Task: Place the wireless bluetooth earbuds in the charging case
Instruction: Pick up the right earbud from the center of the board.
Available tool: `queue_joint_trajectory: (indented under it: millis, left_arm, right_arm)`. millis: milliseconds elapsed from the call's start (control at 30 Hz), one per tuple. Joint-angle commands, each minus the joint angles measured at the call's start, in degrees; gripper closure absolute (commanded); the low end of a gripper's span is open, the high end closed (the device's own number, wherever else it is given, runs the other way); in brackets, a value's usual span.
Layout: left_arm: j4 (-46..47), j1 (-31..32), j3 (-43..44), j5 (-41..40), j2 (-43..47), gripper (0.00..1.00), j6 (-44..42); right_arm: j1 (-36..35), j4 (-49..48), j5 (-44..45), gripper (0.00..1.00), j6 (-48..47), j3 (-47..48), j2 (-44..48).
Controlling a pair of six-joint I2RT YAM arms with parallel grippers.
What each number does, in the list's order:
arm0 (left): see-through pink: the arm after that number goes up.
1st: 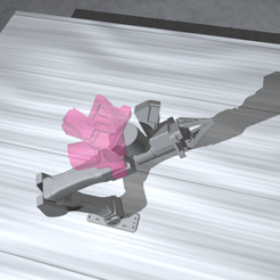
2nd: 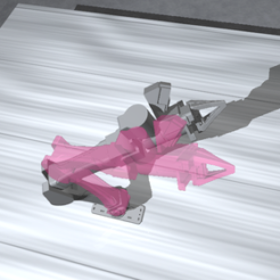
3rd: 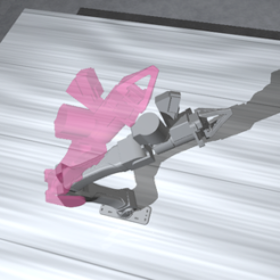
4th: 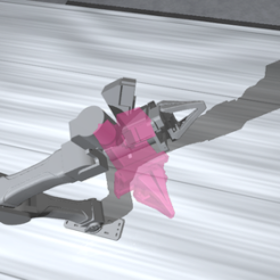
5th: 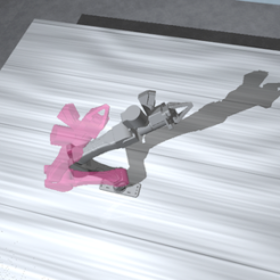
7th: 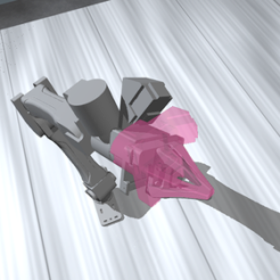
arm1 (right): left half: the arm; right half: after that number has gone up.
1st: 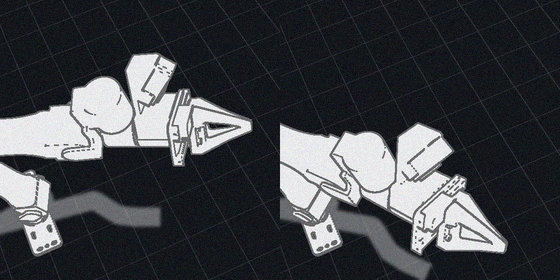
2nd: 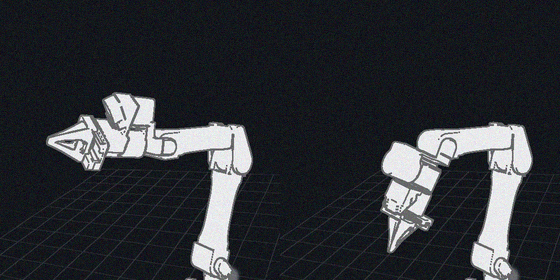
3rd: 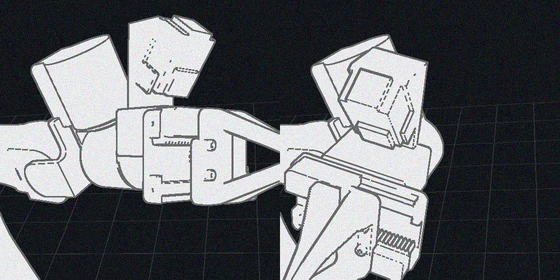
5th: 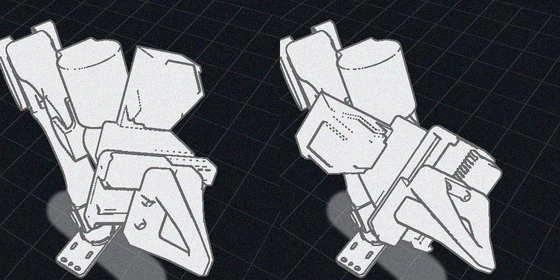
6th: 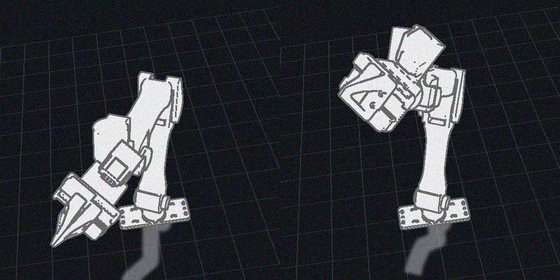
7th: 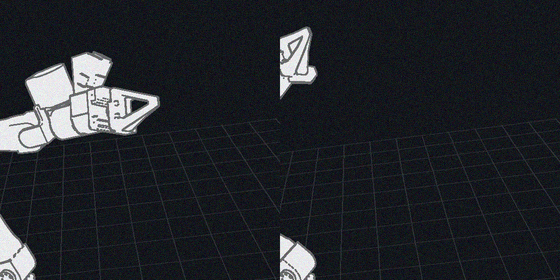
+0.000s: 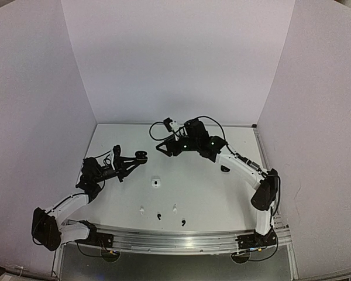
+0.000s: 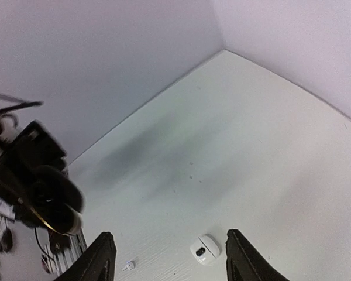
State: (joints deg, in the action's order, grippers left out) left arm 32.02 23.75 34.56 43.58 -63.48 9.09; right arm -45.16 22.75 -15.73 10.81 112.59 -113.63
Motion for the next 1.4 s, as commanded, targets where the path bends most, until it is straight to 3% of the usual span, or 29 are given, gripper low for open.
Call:
queue_joint_trajectory:
  millis: [0, 200, 433, 667, 1367]
  left_arm:
    - [8.0, 0.2, -2.5, -6.6, 3.6, 1.00, -0.2]
    - [13.1, 0.3, -6.4, -11.6, 6.1, 1.00, 1.0]
    - [16.0, 0.2, -11.4, -16.5, 10.5, 1.00, 2.3]
    - [15.5, 0.2, -12.6, -18.2, 13.7, 1.00, 4.3]
    - [16.1, 0.2, -14.0, -12.6, 15.9, 1.00, 5.3]
  right_arm:
    - [1.2, 17.1, 20.1, 0.47, 20.3, -3.3, 5.6]
    - [-3.2, 35.2, 31.0, 0.48, 36.2, -6.9, 6.2]
    - [-10.7, 49.3, 31.6, 0.32, 47.5, -4.7, 0.0]
    - [-15.5, 50.4, 23.6, 0.23, 53.0, -7.6, -3.6]
    - [-22.7, 34.8, 18.1, 0.42, 58.6, -21.6, -7.2]
